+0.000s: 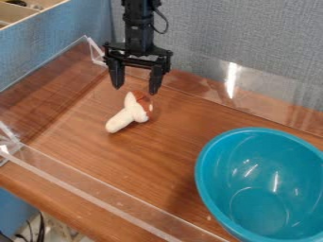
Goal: Remove the mushroom from inside the blue bowl and put it on the table
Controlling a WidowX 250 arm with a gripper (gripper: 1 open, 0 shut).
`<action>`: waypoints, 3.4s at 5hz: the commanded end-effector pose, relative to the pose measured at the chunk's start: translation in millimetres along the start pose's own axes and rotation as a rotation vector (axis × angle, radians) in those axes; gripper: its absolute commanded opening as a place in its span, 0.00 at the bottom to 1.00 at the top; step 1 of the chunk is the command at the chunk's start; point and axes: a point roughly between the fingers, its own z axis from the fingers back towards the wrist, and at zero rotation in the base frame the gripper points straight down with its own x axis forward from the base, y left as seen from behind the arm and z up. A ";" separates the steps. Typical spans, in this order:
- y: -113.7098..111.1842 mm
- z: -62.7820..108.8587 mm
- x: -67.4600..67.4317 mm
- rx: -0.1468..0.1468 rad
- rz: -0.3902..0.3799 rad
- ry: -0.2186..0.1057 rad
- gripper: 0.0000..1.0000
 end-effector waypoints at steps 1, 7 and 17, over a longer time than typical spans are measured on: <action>-5.0 19.1 6.0 0.001 -0.011 -0.062 1.00; -4.0 17.1 6.4 -0.002 0.027 -0.058 1.00; 1.6 58.4 -18.1 -0.061 0.052 -0.115 1.00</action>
